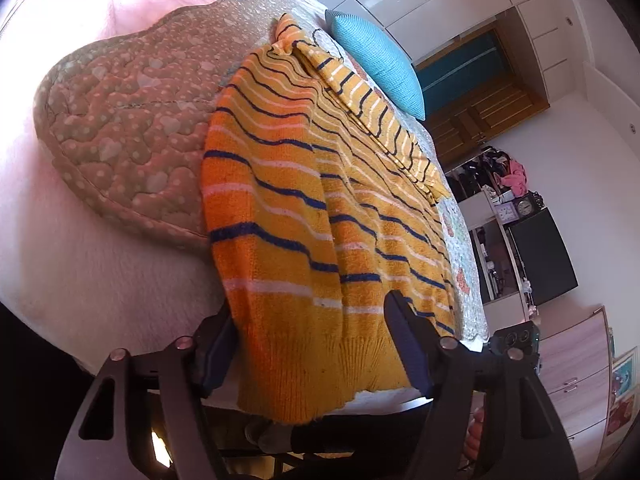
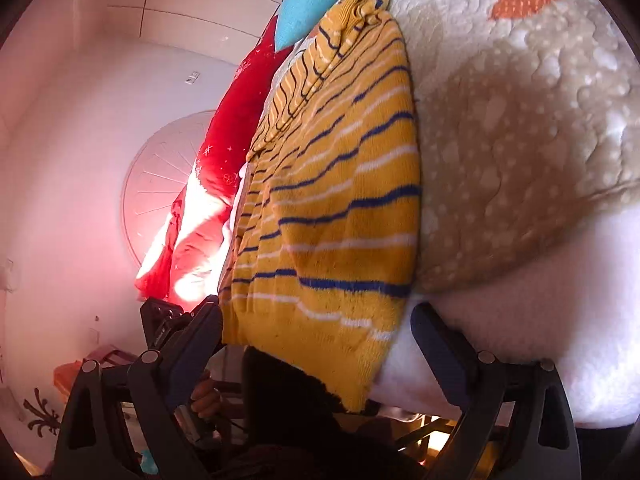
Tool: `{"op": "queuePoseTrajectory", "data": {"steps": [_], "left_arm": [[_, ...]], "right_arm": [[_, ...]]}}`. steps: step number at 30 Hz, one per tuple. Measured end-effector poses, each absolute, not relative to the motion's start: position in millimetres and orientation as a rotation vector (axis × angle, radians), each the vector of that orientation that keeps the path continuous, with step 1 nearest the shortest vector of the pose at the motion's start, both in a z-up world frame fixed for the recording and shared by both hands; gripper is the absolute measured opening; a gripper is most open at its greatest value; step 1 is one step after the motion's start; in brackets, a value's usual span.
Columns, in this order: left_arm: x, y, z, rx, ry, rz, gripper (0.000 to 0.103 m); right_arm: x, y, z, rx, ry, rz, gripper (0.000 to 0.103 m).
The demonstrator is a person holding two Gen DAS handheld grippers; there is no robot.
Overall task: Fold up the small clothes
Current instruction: 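Grasp the sweater hem with both grippers, then lift the hem with both grippers and fold it onto the collar, then release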
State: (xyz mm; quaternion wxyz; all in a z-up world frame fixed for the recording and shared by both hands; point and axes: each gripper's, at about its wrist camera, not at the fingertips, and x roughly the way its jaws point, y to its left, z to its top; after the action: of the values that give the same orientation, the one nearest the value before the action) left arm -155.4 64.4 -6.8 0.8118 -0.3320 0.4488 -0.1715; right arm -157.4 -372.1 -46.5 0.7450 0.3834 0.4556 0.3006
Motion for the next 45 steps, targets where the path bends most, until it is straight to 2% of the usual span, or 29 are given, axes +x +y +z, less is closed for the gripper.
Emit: {"op": "queuePoseTrajectory", "data": {"steps": [4,5,6,8,10,12,13,17,23,28,33,37,41,45], "left_arm": [[-156,56,-7,-0.703,0.968,-0.379,0.069],[-156,55,-8,-0.707,0.971,-0.378,0.061],[-155,54,-9,-0.709,0.983,-0.377,0.038],[-151,49,-18,-0.716,1.038,-0.359,0.009],[-150,50,-23,-0.747,1.042,-0.351,0.009],[-148,52,-23,-0.757,1.049,-0.347,0.009],[-147,52,-22,-0.753,1.053,-0.34,0.009],[-150,41,-3,-0.638,1.044,-0.279,0.008],[-191,38,43,-0.542,0.949,-0.268,0.008],[-206,37,50,-0.518,0.929,-0.269,0.008],[-188,32,46,-0.506,0.934,-0.248,0.008],[-184,32,60,-0.471,0.889,-0.243,0.008],[-155,39,86,-0.477,0.832,-0.253,0.008],[-87,34,122,-0.432,0.769,-0.259,0.008]], "right_arm": [[-159,-353,-44,0.79,0.993,0.669,0.097],[-158,-349,-44,0.79,0.991,0.67,0.094],[-157,-345,-44,0.788,0.993,0.67,0.091],[-154,-337,-47,0.769,1.009,0.652,0.074],[-152,-336,-48,0.755,1.002,0.628,0.066],[-149,-337,-48,0.742,1.012,0.593,0.044],[-147,-338,-49,0.729,1.023,0.569,0.027],[-147,-345,-50,0.768,1.022,0.599,0.014],[-183,-356,-20,0.773,0.948,0.717,0.009],[-199,-361,-13,0.701,0.949,0.693,0.008],[-182,-353,-17,0.668,0.974,0.654,0.008],[-170,-347,3,0.638,0.932,0.647,0.008],[-141,-342,36,0.605,0.867,0.662,0.008],[-85,-341,86,0.541,0.769,0.65,0.008]]}}
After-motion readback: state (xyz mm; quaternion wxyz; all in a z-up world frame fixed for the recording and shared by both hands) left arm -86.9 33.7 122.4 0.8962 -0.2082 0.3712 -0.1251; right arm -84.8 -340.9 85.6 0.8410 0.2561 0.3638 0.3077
